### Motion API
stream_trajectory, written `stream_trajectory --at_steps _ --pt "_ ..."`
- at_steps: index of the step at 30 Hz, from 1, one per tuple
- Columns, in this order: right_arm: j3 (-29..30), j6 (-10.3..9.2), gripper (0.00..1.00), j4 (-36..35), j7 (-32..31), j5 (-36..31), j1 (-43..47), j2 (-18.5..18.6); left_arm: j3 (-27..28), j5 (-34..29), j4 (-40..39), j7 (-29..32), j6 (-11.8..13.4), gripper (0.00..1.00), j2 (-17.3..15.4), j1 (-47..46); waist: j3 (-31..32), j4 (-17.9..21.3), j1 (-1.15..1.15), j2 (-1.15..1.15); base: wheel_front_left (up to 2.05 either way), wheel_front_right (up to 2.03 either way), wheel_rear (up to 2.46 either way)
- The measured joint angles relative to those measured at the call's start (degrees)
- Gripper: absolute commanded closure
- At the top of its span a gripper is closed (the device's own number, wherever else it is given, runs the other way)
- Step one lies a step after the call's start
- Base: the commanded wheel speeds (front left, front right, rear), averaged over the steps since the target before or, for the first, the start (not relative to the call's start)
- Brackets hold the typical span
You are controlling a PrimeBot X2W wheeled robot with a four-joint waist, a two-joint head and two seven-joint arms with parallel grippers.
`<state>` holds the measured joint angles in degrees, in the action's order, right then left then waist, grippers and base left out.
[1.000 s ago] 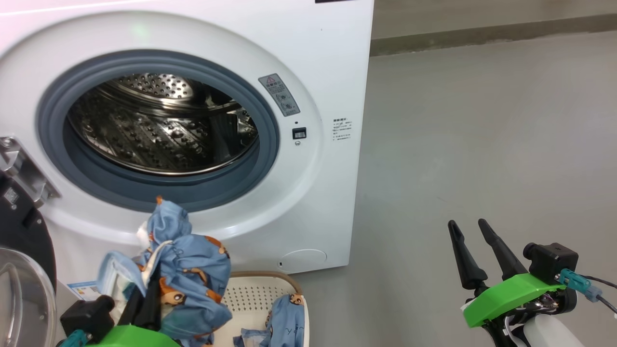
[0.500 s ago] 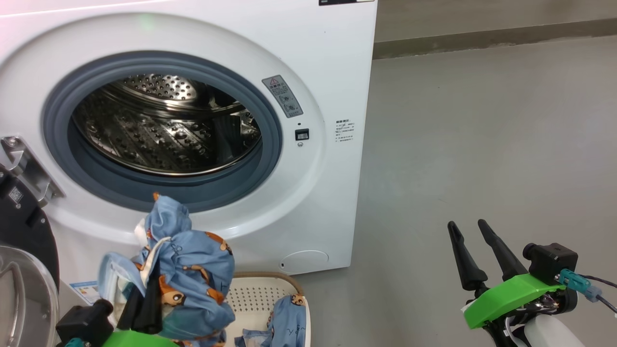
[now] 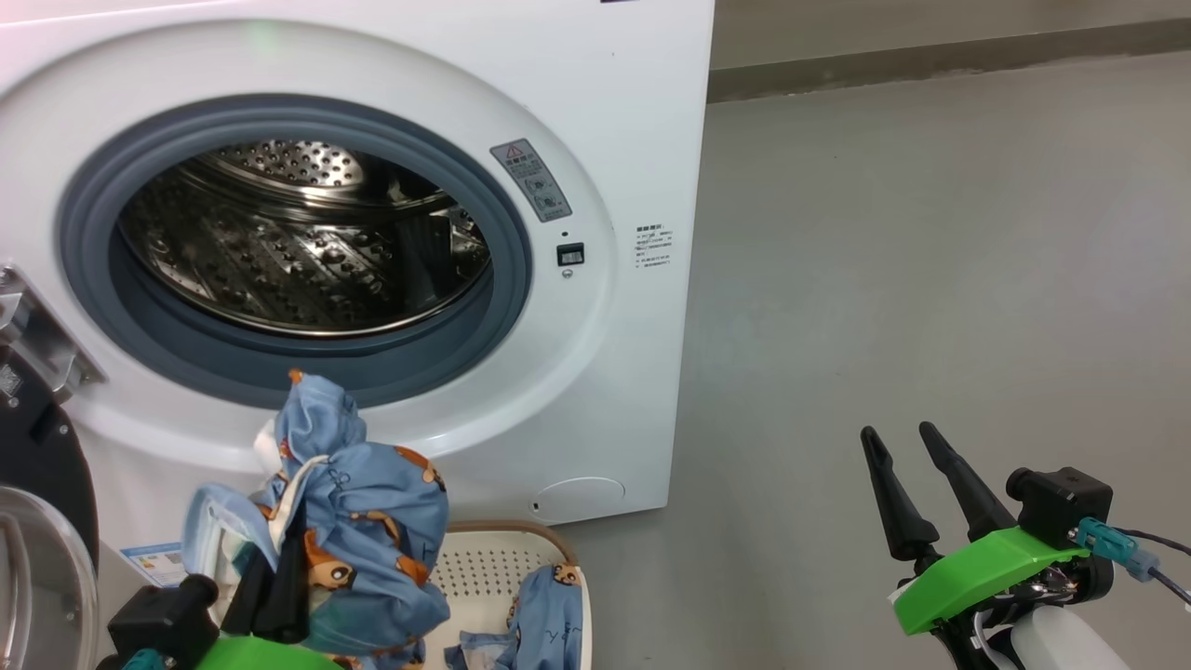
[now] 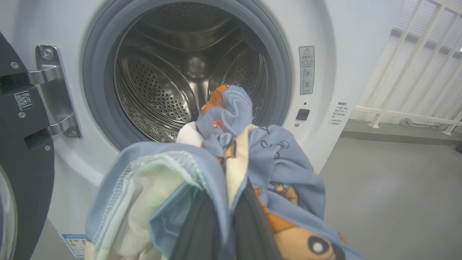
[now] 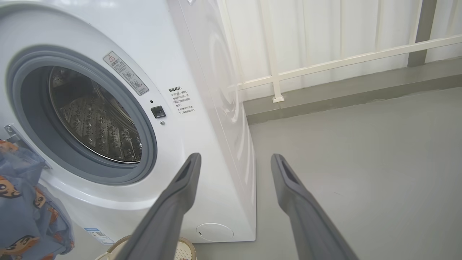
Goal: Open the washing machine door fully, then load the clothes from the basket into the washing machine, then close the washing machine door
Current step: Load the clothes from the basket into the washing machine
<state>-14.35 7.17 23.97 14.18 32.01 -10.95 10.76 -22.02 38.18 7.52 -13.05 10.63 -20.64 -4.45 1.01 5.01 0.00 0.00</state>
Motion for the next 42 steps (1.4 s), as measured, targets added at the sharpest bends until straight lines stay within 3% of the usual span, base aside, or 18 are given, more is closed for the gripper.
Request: stream_trajectory --at_steps 13,18,27,42 --pt "0.03 0.0 0.0 -0.81 -0.48 -0.51 -0.03 -0.07 -1.12 -2.55 4.94 0.02 -2.27 1.0 -1.24 -8.65 -1.87 0.99 0.0 0.0 0.0 0.0 0.0" --pt "0.05 0.0 0.0 -1.48 -0.48 -1.63 -0.24 -0.54 -2.05 -4.12 8.73 0.4 -4.76 1.0 -1.75 -16.42 -4.18 1.36 0.0 0.0 0.0 0.0 0.0" --pt "1.03 0.0 0.0 -2.44 -0.48 -3.45 -1.94 -2.49 -2.58 -5.48 22.51 0.6 -9.15 1.0 -2.02 -27.72 -10.01 3.01 0.0 0.0 0.0 0.0 0.0" --pt "1.66 0.0 0.0 -4.38 -0.22 -6.48 -6.14 -5.42 1.04 -4.53 45.96 -0.63 -13.6 1.0 -2.29 -50.47 -21.41 6.95 0.0 0.0 0.0 0.0 0.0"
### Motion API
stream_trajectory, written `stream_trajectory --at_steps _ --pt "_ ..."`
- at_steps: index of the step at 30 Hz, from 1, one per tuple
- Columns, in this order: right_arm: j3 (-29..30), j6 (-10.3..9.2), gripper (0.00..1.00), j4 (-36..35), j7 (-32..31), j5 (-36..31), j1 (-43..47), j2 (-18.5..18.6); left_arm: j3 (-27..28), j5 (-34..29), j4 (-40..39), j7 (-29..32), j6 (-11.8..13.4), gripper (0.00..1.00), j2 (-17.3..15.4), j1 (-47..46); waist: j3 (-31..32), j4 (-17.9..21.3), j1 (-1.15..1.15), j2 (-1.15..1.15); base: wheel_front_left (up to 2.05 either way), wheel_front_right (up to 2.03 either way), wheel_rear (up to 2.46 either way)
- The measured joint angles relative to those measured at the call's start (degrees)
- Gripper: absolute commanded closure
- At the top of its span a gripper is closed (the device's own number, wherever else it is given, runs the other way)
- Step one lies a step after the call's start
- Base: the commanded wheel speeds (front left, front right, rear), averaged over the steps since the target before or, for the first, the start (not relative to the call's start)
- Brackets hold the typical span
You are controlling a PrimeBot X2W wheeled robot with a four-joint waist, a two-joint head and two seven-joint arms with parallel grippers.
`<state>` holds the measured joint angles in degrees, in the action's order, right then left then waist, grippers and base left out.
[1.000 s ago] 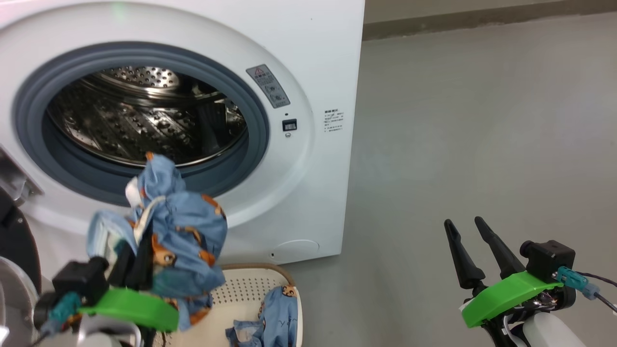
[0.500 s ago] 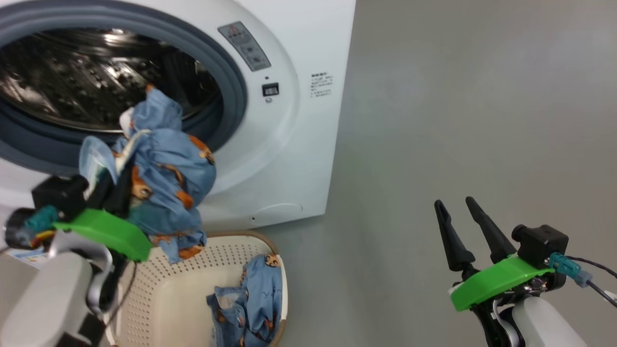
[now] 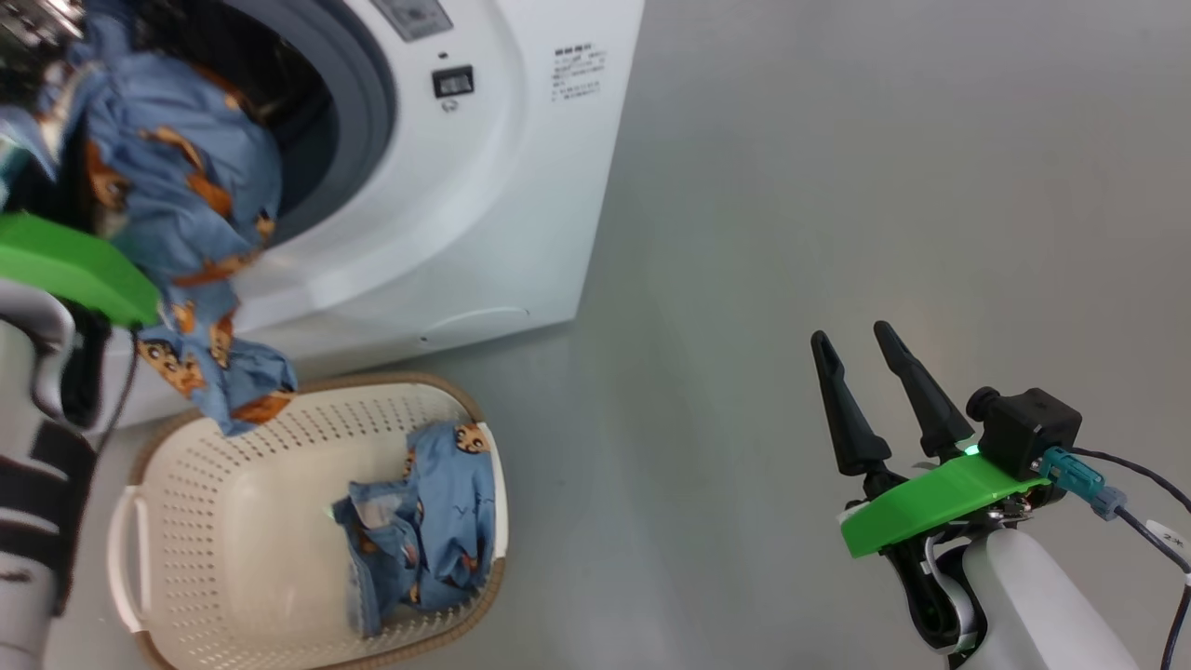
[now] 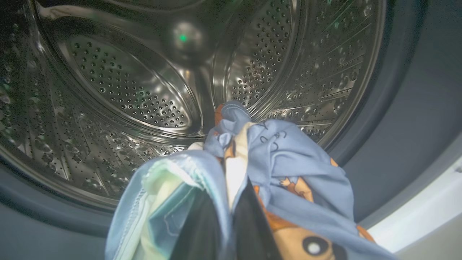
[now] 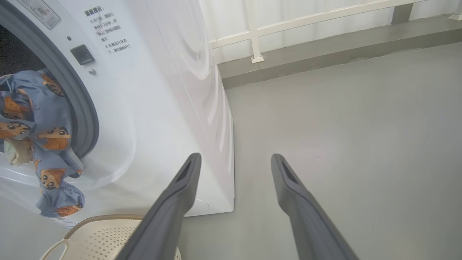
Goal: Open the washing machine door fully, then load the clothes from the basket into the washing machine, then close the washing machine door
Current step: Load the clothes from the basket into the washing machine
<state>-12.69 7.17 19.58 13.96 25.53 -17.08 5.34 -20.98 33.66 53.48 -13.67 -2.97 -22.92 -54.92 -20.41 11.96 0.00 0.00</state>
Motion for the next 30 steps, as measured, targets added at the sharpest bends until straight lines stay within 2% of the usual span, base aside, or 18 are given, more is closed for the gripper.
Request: stream_trajectory --at_steps 6,12,17,21,22,23,24,27,30 --pt "0.07 0.0 0.0 -0.74 0.25 -0.81 -0.31 -1.15 1.15 -0.02 6.25 -0.47 -0.88 1.0 -1.37 -8.35 -5.14 2.15 0.0 0.0 0.0 0.0 0.0" --pt "0.01 0.0 0.0 -1.43 0.31 -1.1 -0.43 -1.69 3.01 -0.03 8.89 -0.73 -0.46 1.0 -2.33 -15.28 -8.7 4.12 0.0 0.0 0.0 0.0 0.0" --pt "0.0 0.0 0.0 -2.4 0.33 -1.48 -1.4 -1.92 7.09 -1.69 3.99 -0.94 1.63 1.0 -4.79 -19.57 -11.32 5.63 0.0 0.0 0.0 0.0 0.0" --pt "0.0 0.0 0.0 -2.77 0.33 -2.0 -1.43 -2.09 10.16 -3.96 0.9 -0.97 2.37 1.0 -5.21 -20.51 -13.3 6.52 0.0 0.0 0.0 0.0 0.0" --pt "0.01 0.0 0.0 -2.93 0.34 -2.0 -1.43 -2.13 10.54 -4.36 1.32 -0.97 2.54 0.57 -5.1 -20.47 -13.72 6.72 0.0 0.0 0.0 0.0 0.0" --pt "0.01 0.0 0.0 -3.07 0.34 -2.0 -1.43 -2.2 10.76 -4.72 1.8 -0.97 2.53 0.57 -5.02 -20.45 -14.1 6.91 0.0 0.0 0.0 0.0 0.0" --pt "0.01 0.0 0.0 -3.15 0.34 -2.0 -1.43 -2.25 10.98 -5.12 2.2 -0.97 2.53 0.0 -4.95 -20.42 -14.45 7.06 0.0 0.0 0.0 0.0 0.0" --pt "0.01 0.0 0.0 -3.22 0.34 -2.0 -1.46 -2.48 11.71 -5.68 4.09 -0.97 2.42 0.0 -4.47 -20.42 -15.26 7.37 0.0 0.0 0.0 0.0 0.0" --pt "-0.11 0.0 0.0 -3.14 0.34 -2.0 -1.53 -2.72 11.71 -5.93 7.51 -0.96 1.21 0.0 -3.65 -20.28 -15.21 7.37 0.0 0.0 0.0 0.0 0.0"
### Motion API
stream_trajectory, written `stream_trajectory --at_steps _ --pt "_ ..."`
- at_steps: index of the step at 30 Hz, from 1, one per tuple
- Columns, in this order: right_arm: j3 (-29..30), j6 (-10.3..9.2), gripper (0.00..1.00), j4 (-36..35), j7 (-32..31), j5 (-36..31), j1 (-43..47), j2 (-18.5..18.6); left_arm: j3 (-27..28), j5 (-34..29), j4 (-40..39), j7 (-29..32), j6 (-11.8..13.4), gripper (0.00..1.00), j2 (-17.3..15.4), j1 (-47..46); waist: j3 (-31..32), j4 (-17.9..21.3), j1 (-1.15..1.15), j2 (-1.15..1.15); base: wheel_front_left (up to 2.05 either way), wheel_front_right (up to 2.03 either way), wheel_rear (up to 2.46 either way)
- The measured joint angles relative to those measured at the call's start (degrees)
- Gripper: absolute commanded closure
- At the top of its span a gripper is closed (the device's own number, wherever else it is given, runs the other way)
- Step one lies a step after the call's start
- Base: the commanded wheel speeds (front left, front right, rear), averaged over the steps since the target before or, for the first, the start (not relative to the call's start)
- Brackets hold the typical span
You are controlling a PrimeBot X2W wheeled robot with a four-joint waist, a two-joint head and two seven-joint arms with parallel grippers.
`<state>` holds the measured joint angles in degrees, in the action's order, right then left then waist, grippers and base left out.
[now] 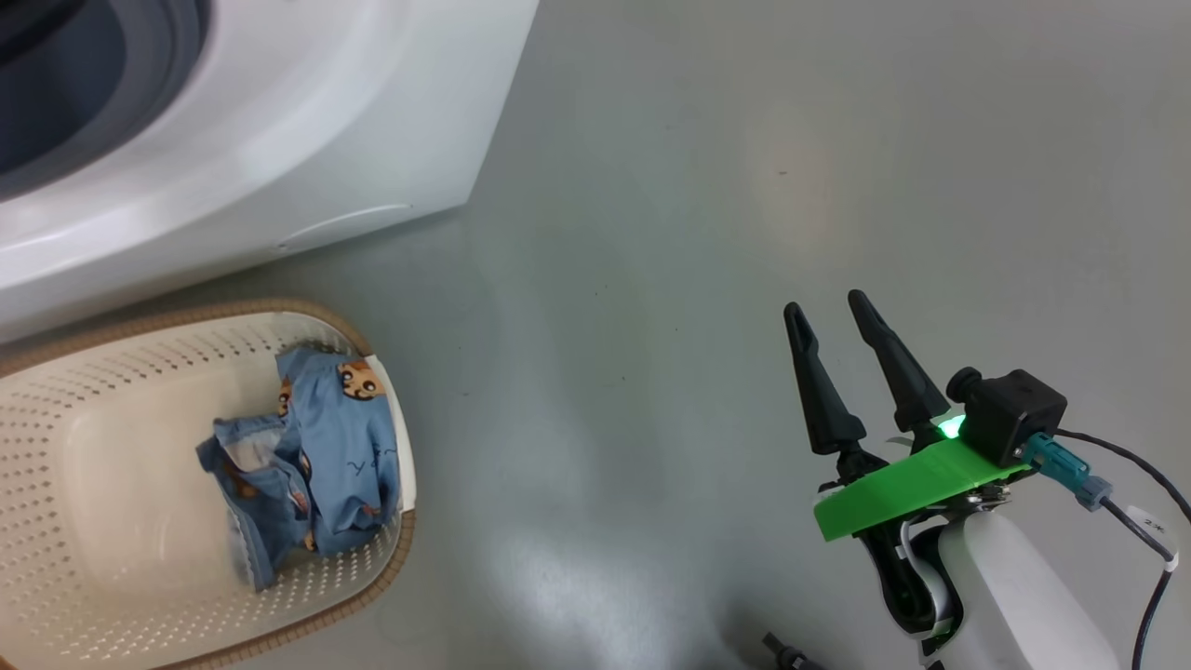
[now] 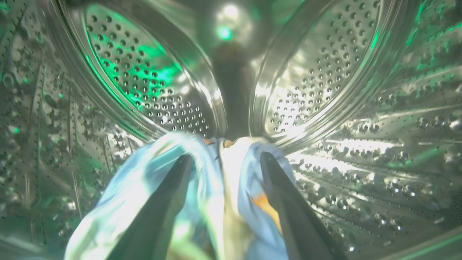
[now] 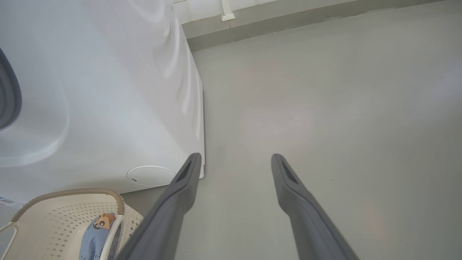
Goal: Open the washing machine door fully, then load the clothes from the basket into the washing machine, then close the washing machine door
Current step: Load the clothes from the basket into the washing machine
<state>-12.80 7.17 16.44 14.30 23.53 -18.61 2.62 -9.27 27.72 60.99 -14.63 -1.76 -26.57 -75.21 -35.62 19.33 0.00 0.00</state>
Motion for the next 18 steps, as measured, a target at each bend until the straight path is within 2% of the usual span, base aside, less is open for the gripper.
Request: stream_trajectory --at_steps 8,18 --pt "-0.59 0.0 0.0 0.89 0.15 0.62 -0.91 -0.11 -0.07 -1.14 3.75 0.0 -2.6 0.0 1.63 3.27 2.66 -0.29 0.0 0.0 0.0 0.0 0.0" --pt "-1.63 0.0 0.0 2.59 0.16 1.65 -0.95 -0.11 -0.3 -2.05 2.71 -0.01 -4.83 0.0 3.9 9.57 7.14 -1.54 0.0 0.0 0.0 0.0 0.0"
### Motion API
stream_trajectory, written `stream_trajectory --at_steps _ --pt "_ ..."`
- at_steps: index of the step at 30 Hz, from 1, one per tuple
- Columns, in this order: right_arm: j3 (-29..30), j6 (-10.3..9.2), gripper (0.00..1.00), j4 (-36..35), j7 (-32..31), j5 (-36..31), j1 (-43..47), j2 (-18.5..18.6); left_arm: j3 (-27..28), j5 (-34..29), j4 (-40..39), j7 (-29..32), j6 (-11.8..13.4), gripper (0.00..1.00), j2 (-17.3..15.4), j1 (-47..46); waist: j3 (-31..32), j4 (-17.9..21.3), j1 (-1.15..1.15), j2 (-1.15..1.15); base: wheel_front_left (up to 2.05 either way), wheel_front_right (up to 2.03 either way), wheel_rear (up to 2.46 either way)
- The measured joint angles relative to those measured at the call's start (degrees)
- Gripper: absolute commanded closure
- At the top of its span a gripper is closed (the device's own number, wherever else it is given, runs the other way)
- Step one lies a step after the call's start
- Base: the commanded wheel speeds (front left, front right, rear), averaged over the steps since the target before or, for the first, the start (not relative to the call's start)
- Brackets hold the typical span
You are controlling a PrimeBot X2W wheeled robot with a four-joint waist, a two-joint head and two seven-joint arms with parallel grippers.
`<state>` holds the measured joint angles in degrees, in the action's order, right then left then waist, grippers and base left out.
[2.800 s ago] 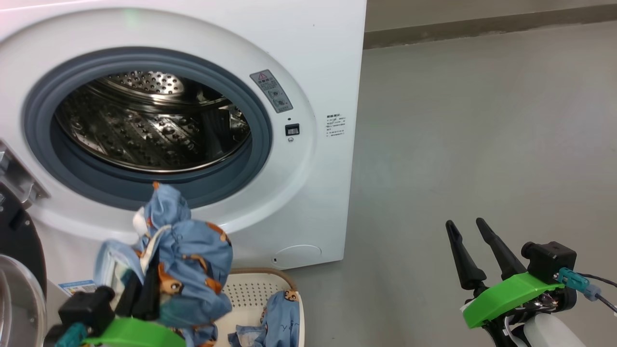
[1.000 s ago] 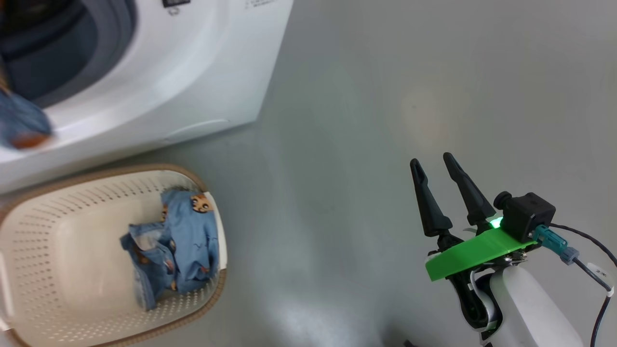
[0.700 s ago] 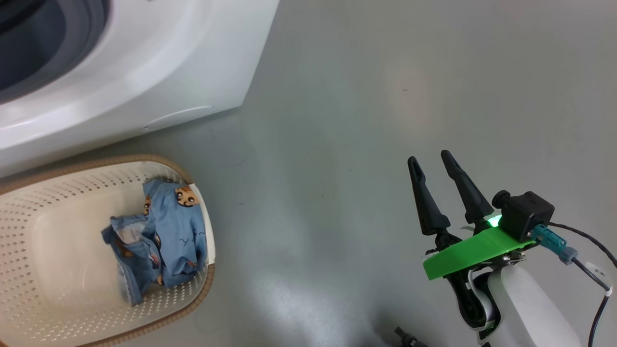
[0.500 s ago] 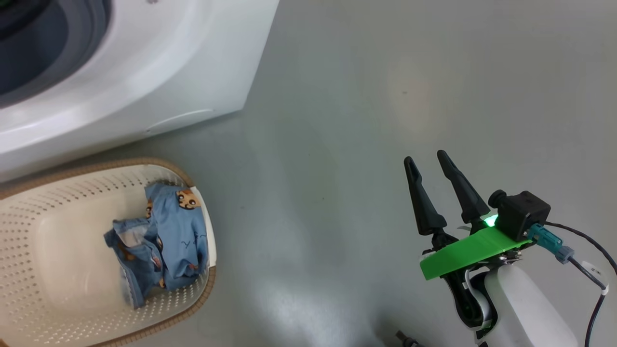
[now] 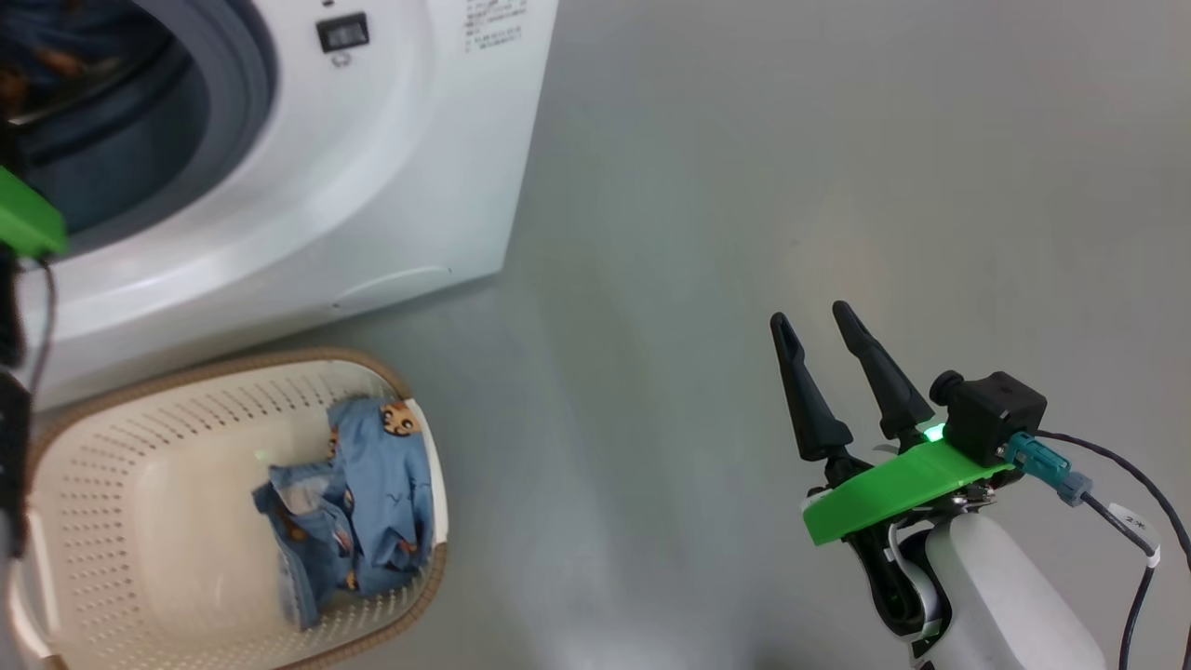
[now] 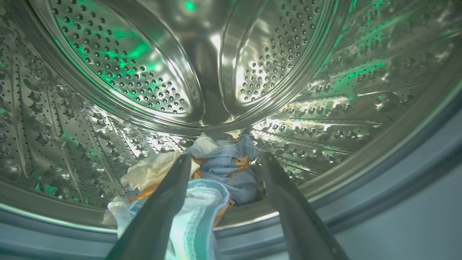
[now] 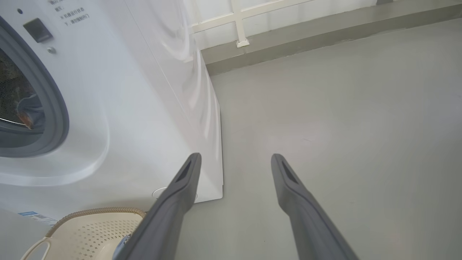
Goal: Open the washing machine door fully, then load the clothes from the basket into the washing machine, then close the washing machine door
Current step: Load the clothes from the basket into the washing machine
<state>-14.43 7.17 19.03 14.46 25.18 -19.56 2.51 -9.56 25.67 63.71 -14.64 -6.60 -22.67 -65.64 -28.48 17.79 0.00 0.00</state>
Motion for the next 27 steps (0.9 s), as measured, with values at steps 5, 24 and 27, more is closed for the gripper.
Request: stream_trajectory --at_steps 5,24,27 --pt "0.0 0.0 0.0 1.43 0.0 0.0 -0.01 0.02 -0.38 -0.46 -3.05 0.0 -0.45 0.0 1.37 5.17 3.34 -0.95 0.0 0.0 0.0 0.0 0.0" --pt "-0.03 0.0 0.0 4.71 0.0 3.37 3.5 4.42 4.69 -4.46 -24.36 0.01 0.58 0.0 8.49 33.21 18.6 -5.64 0.0 0.0 0.0 0.0 0.0" --pt "-0.03 0.0 0.0 4.81 0.0 3.68 4.11 5.25 5.81 -4.6 -28.3 0.01 1.14 0.0 9.67 38.51 21.04 -6.32 0.0 0.0 0.0 0.0 0.0"
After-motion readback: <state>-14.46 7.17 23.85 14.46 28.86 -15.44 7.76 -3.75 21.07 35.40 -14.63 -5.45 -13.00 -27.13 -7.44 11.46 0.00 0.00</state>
